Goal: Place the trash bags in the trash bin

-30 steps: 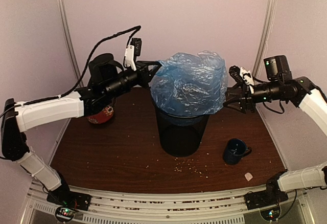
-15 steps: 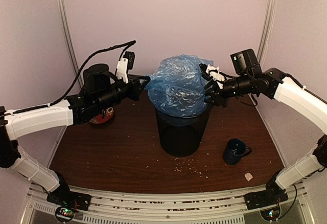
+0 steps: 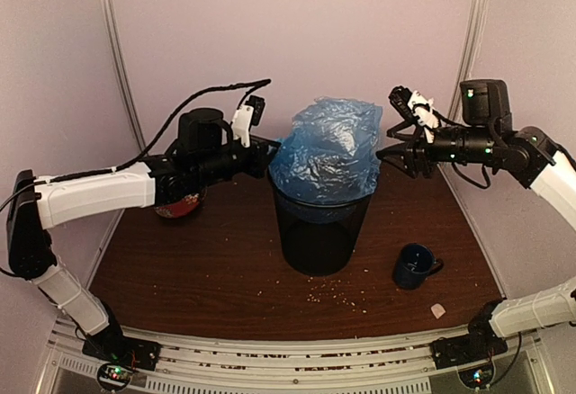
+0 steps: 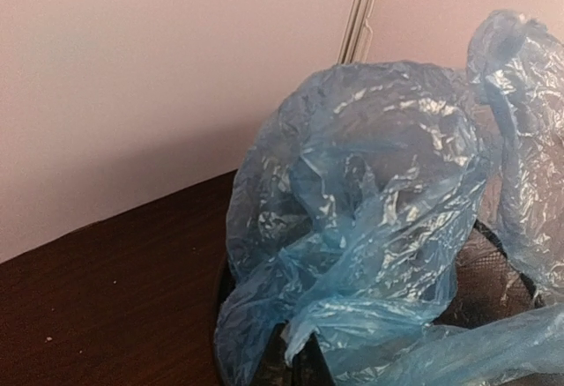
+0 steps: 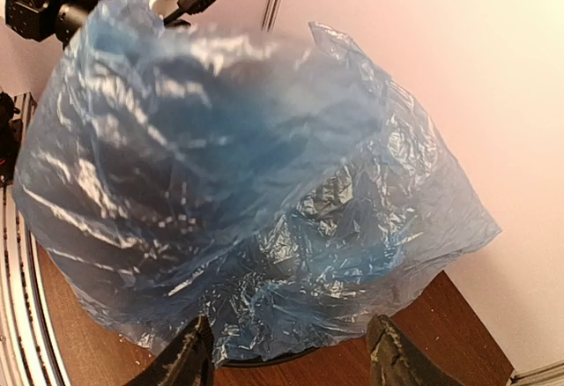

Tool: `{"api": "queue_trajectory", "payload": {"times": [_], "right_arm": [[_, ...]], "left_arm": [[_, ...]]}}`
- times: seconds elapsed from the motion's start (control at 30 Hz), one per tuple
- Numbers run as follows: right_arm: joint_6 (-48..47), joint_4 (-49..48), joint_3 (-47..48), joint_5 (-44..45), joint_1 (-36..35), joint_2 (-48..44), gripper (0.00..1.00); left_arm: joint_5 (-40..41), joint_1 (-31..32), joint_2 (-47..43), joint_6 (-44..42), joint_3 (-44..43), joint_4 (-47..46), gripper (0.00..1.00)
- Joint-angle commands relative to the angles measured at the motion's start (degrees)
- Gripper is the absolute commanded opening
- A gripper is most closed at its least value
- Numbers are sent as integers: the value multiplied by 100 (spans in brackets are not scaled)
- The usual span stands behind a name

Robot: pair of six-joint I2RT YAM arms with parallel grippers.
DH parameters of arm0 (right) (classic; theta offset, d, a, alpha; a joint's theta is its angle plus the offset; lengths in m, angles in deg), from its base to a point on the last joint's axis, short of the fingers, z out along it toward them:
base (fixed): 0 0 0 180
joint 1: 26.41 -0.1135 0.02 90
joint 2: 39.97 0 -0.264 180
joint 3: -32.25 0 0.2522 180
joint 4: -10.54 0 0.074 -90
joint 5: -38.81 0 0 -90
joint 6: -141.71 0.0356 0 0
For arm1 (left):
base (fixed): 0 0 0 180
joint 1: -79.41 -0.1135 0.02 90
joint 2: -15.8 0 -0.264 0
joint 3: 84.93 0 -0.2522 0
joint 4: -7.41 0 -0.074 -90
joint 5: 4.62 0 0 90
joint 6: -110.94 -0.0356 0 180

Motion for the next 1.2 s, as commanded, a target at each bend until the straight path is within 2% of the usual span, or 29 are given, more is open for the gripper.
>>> {"api": "queue_trajectory", "payload": {"times": [0.0, 0.2, 0.37, 0.57, 0.73, 0.93, 1.17], "right_arm": [[127, -67, -142, 59, 110, -171, 61], [119, 1, -26, 9, 231, -216, 62], [74, 335, 338, -106, 241, -234, 61], [67, 502, 477, 97, 265, -437, 61], [392, 433, 1009, 142, 324, -283, 60], [916, 244, 2069, 110, 329, 408, 77], [1278, 852, 3362, -759, 209, 1592, 81]], "left_arm": [[-509, 68, 318, -100, -586, -91, 0], [-1169, 115, 1141, -27, -1299, 260, 0], [-1237, 139, 1392, 32, -1397, 380, 0], [-723, 138, 718, -300, -1129, 651, 0], [-412, 137, 173, -592, -1019, 734, 0], [-411, 132, -118, -574, -954, 886, 0], [-353, 138, -654, -435, -611, 1092, 0]]}}
